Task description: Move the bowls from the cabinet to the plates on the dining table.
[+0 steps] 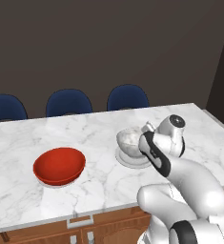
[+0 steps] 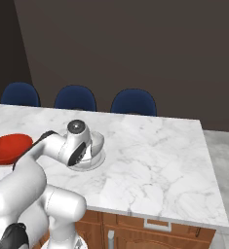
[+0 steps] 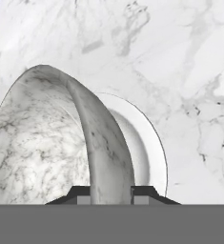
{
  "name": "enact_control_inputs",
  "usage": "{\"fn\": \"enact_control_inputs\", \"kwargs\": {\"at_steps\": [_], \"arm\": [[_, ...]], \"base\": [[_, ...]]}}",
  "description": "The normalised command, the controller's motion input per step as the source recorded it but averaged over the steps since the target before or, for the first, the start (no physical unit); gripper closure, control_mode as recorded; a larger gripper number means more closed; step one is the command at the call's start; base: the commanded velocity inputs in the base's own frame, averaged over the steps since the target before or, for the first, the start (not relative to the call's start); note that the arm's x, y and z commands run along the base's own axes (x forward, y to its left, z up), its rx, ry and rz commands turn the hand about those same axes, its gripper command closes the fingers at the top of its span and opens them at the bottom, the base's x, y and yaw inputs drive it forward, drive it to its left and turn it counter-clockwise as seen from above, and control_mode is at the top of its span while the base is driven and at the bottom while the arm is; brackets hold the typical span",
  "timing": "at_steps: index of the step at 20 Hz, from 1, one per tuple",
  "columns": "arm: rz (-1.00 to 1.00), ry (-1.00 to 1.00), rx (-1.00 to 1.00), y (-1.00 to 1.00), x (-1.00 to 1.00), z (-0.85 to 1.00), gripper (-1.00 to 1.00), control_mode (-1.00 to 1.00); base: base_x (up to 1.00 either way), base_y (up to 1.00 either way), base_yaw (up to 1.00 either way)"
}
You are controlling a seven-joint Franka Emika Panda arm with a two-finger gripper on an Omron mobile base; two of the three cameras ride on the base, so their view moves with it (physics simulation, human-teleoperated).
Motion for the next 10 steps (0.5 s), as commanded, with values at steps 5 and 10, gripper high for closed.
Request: {"fn": "enact_control_inputs", "kwargs": {"at_steps": [5,10], "arm": [[0.00,-0.03,-0.03,0.02,0.10,-0.41,1.00,-1.00],[0.00,-0.06,-0.05,0.08,0.15,-0.36,1.00,-1.00]], "base": [[0.00,0.00,0.00],[0.00,0.00,0.00]]}}
